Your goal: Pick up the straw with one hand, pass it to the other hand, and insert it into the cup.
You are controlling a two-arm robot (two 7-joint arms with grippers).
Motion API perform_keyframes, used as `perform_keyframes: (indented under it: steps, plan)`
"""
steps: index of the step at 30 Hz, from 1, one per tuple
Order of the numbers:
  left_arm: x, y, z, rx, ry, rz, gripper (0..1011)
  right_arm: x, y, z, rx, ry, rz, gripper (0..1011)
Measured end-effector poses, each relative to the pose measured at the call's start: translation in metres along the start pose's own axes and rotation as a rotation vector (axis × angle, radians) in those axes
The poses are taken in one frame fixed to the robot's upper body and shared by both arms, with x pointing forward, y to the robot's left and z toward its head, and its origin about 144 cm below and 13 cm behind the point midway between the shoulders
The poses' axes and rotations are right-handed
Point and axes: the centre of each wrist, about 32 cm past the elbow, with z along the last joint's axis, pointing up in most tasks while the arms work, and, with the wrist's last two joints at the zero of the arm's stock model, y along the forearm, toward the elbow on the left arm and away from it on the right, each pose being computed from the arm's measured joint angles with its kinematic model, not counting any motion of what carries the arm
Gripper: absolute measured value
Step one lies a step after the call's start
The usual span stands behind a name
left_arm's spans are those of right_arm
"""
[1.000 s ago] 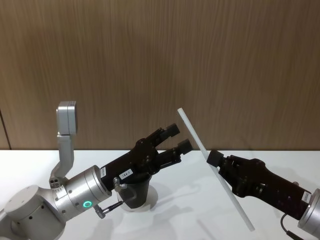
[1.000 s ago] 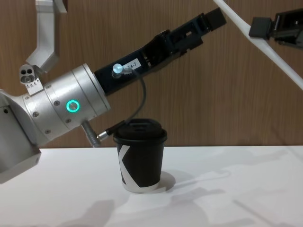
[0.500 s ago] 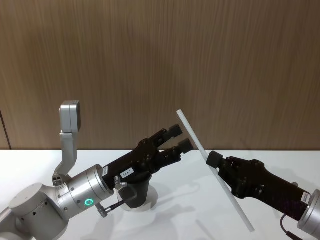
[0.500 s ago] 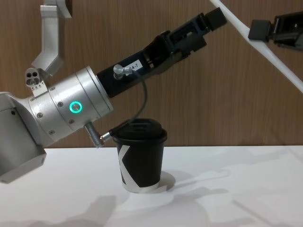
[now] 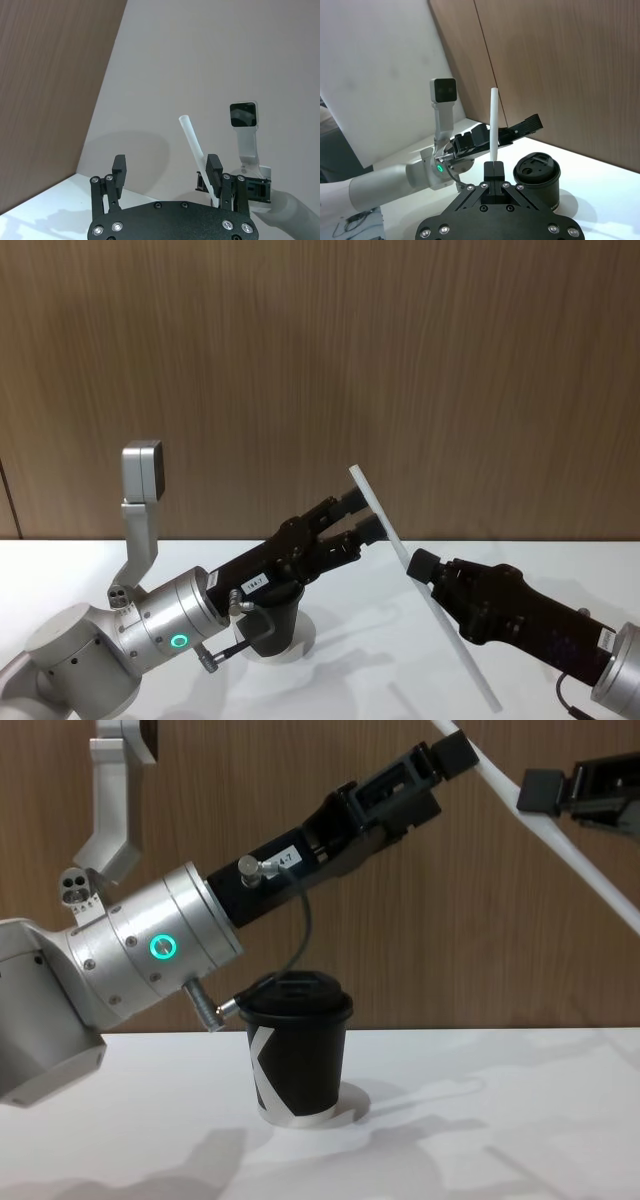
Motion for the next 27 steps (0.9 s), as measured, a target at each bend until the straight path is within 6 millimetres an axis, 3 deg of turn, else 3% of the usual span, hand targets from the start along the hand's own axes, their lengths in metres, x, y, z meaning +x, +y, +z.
perform_keyframes:
  steps: [27]
  plan:
    - [0.0019,0.0004,-0.0043,0.004,0.023,-0.015,1003,0.0022,0.0031,-0.0023,-0.007,-0.003,0.013,0]
